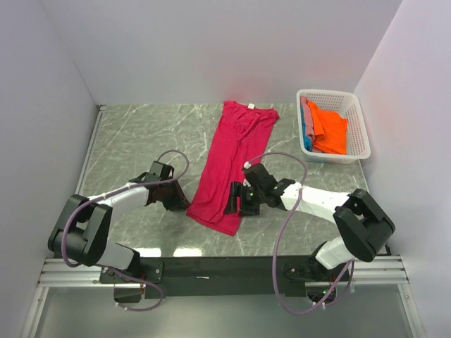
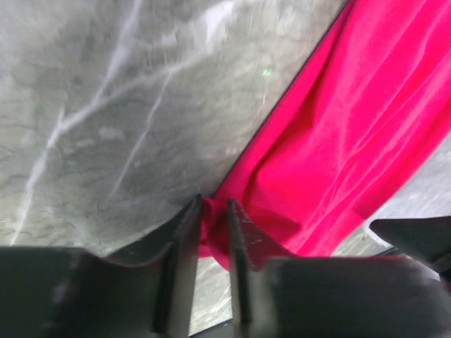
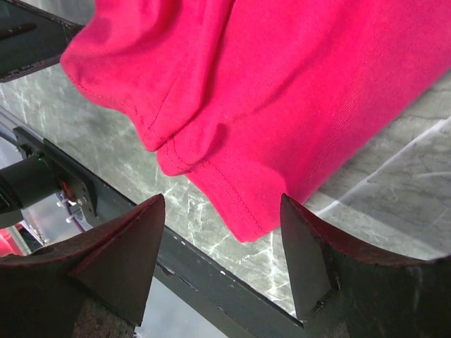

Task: Fold and stack the t-shirts
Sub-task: Fold the tshirt

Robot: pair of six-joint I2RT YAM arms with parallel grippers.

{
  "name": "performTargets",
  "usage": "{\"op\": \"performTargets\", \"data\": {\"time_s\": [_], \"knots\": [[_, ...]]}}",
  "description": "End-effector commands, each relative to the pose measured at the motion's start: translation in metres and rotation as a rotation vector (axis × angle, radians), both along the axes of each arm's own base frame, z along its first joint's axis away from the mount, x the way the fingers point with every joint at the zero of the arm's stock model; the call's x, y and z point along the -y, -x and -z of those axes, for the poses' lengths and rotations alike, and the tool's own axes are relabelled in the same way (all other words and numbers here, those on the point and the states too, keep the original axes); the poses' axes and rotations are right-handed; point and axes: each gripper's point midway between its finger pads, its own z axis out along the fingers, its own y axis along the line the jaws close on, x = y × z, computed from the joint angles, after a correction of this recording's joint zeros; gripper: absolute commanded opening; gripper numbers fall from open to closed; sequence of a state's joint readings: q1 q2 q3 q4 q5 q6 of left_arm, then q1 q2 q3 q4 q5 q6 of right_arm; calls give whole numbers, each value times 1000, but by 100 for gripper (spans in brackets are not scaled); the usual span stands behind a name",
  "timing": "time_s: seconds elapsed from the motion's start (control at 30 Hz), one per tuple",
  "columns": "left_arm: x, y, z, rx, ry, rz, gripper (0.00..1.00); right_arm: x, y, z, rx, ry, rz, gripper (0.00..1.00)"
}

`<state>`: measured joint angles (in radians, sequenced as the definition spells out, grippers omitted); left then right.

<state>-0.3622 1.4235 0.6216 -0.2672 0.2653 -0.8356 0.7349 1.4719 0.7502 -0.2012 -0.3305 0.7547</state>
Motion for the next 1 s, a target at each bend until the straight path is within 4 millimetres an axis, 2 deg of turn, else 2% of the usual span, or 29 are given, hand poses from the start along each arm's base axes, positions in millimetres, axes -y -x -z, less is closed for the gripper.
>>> {"op": "performTargets", "data": {"time_s": [0.0,0.07,0.1,0.2,0.4,0.5,0.63,0.8,0.87,0.9,0.97], "knots": [[9,4,-7,16,66,28,18,0,7,3,-9,12,-3,73],[10,7,-7,10,74,27,4,1,13,7,-25,32,-10,73],[9,8,-10,12,76,23,1,1,15,8,-29,37,-15,72],[2,13,-16,13,54,-7,1,0,25,11,-34,64,-33,72],[-25,19,-31,21,-65,-135,1,5,39,17,-35,159,-45,71],[-31,24,-29,11,-75,-182,1,10,41,16,-3,214,-33,71],[-33,32,-19,-19,-71,-215,1,0,50,14,9,215,-73,70],[-35,35,-10,-46,-89,-251,1,-13,49,18,29,213,-84,69],[-33,33,-11,-36,-83,-252,1,-17,48,22,36,222,-80,68],[-34,34,-9,-40,-86,-258,1,-19,45,22,41,227,-73,64],[-35,35,-9,-42,-91,-256,1,-14,46,33,20,279,-64,61]]}}
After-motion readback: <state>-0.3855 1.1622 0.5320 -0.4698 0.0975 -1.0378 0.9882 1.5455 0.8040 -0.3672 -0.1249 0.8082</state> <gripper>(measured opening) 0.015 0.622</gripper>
